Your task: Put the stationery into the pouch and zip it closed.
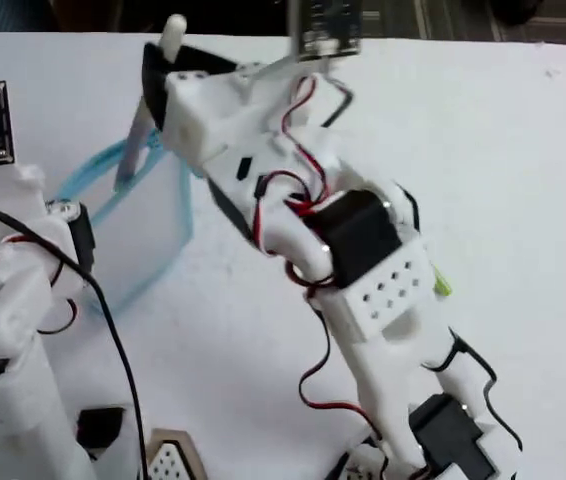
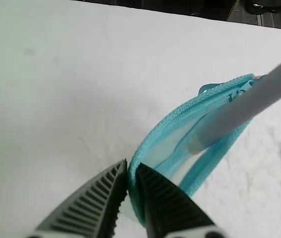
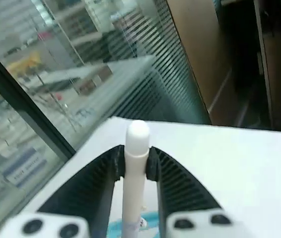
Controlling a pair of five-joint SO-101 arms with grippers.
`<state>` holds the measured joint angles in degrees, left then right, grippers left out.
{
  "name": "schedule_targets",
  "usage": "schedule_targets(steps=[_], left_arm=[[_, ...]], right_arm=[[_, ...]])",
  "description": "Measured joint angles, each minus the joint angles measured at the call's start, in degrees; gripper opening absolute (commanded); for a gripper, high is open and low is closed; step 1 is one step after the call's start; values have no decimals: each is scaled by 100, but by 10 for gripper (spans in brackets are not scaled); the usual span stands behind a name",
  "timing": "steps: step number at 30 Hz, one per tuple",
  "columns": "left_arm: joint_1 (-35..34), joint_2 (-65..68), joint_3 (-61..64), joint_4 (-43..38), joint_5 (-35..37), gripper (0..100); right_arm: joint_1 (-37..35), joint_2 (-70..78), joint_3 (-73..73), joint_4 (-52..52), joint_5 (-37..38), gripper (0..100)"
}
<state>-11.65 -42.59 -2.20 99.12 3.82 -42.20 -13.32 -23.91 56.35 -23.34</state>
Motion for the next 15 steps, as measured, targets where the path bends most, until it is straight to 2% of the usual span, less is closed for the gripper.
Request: schedule_targets(steps=[3,6,9,12,15], left_arm=[[0,0,0,0,0,22],[0,0,0,0,0,22],[0,0,0,0,0,22],[0,0,0,-18,0,22],[0,0,0,-18,0,22]], right_arm=[[9,0,290,-18,132,17],[-299,-9,721,-35,536,39],[-818,0,1046,62,1064,169],[-1064,0,1073,123,1213,301],[-1064,0,1037,123,1248,321]])
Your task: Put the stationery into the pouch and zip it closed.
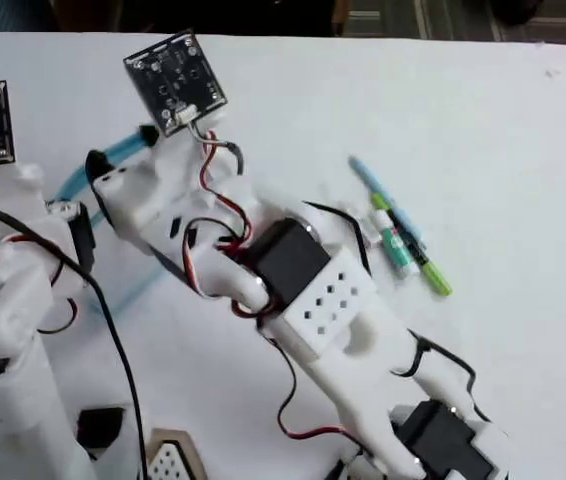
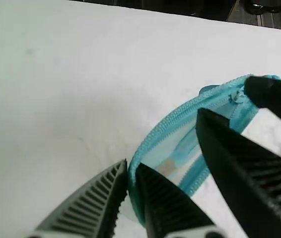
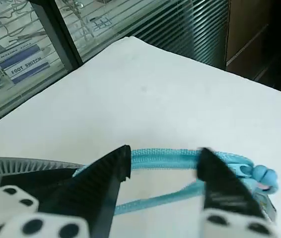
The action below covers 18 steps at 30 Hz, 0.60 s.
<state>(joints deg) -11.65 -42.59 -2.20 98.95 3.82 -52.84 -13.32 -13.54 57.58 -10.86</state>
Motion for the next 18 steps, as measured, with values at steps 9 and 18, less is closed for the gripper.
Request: schedule_targets(steps=[9,18], left_arm=[[0,-9,0,0,0,22],[0,0,0,0,0,22]], right_arm=[[1521,-9,-897,281,35,258],[3701,1248,-273,2101,2435,257]])
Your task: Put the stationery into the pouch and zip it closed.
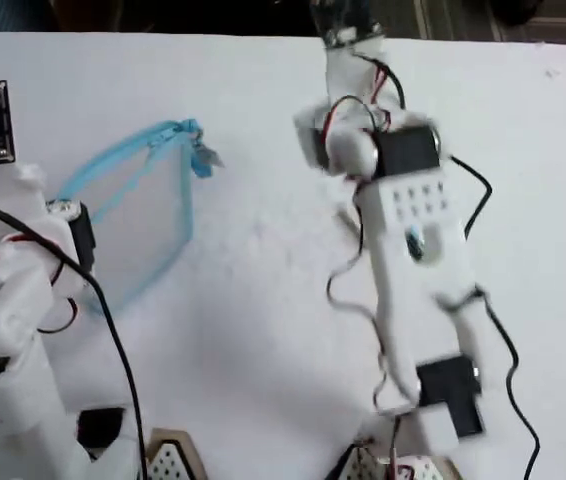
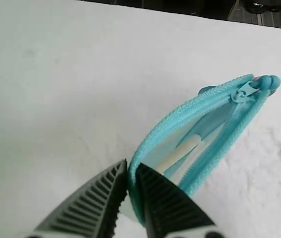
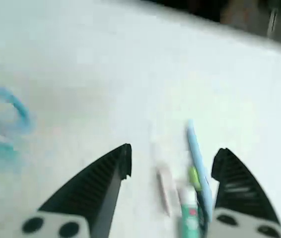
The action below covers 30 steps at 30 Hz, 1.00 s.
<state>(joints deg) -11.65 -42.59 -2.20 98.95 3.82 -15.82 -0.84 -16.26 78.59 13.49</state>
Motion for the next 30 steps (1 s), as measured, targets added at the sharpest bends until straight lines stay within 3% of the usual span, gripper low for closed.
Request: schedule_targets(steps=[4,7,17,19,23,25,30], left_arm=[[0,0,0,0,0,22],[0,0,0,0,0,22],[0,0,0,0,0,22],[0,0,0,0,0,22],[0,0,0,0,0,22],[0,0,0,0,0,22],[0,0,0,0,0,22]], right_arm=[[325,1037,211,97,1108,257],[290,1820,220,62,1477,257],[466,4044,-396,-536,1609,251],[484,4264,-642,-501,1609,204],[563,4519,-1099,-299,1609,4],[607,4554,-1284,-281,1609,52],[589,4607,-1670,141,1609,20]])
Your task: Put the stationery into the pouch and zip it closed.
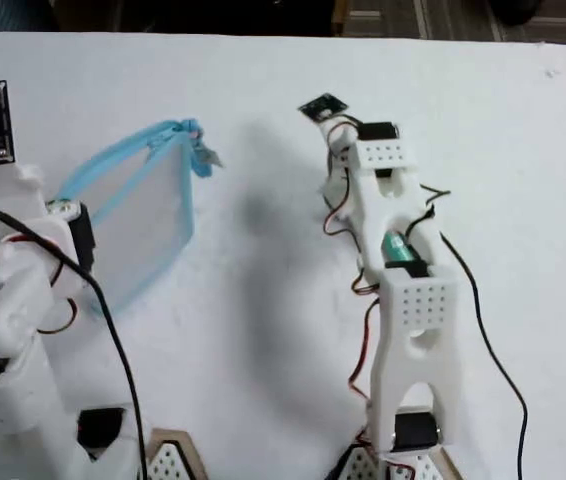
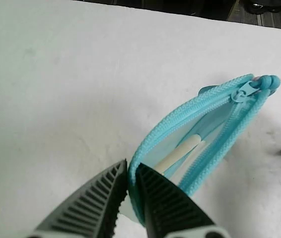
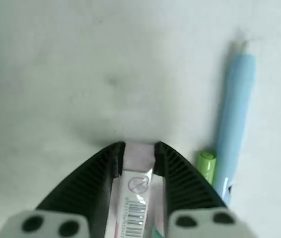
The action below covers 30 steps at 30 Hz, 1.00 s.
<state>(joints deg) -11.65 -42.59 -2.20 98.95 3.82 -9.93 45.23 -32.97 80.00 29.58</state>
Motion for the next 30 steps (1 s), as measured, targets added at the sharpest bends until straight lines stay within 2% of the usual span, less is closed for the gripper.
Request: schedule_targets(steps=[4,9,13,17,24,27,30], left_arm=[[0,0,0,0,0,22],[0,0,0,0,0,22],[0,0,0,0,0,22],[0,0,0,0,0,22],[0,0,0,0,0,22],[0,0,0,0,0,22],[0,0,0,0,0,22]], right_arm=[[-105,-176,-510,774,-290,17],[-571,-1231,-1292,1908,-747,17],[-1064,-2514,-1240,2031,-1240,17],[-1635,-4141,-185,2040,-1793,17],[-2708,-6919,2822,2013,-2479,17],[-2971,-7727,3719,1512,-2716,17],[-3015,-8229,4132,422,-3051,17]])
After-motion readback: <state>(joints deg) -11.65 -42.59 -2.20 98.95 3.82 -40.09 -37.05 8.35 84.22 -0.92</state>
